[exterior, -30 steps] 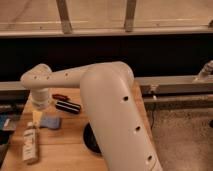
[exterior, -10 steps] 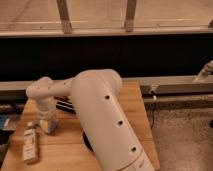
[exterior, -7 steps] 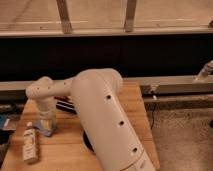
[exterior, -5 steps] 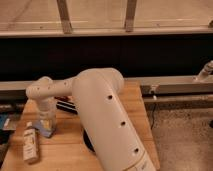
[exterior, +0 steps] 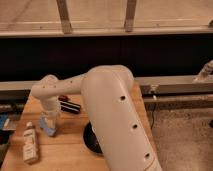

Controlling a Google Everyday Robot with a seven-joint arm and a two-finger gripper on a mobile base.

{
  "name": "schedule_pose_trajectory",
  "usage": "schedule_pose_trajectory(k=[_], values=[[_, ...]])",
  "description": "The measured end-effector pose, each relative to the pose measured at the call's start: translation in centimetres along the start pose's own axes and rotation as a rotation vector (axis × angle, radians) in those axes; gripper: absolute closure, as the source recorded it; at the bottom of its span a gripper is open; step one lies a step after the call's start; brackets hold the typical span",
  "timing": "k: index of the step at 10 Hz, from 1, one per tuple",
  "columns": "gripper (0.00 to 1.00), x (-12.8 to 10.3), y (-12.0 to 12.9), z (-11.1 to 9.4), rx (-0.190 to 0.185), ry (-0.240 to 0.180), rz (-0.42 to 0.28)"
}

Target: Wipe the white sponge on the table

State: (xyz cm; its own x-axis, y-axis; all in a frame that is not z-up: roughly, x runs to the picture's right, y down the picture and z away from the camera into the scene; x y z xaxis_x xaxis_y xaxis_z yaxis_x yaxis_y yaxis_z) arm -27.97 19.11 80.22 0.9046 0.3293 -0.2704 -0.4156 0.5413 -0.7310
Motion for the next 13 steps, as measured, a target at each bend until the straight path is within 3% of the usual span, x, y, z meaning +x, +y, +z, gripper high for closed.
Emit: schedule_pose_trajectory(k=[2,4,6,8,10,13], values=[[1.00,2.8,-0.8,-0.7,-0.002,0.005,0.071],[1.00,4.9,-1.7,-0.8,-0.006,0.043,0.125],[1.00,5.3,-2.9,-0.8,-0.016,0.063,0.158],[1.00,5.7,-6.1,-1.0,-0.015,0.095,0.187],[1.00,4.8,-7.5,-1.2,-0.004,0.132,0.186],[1.00,0.0,-8.2,-1.7,0.012,0.145,0.117]])
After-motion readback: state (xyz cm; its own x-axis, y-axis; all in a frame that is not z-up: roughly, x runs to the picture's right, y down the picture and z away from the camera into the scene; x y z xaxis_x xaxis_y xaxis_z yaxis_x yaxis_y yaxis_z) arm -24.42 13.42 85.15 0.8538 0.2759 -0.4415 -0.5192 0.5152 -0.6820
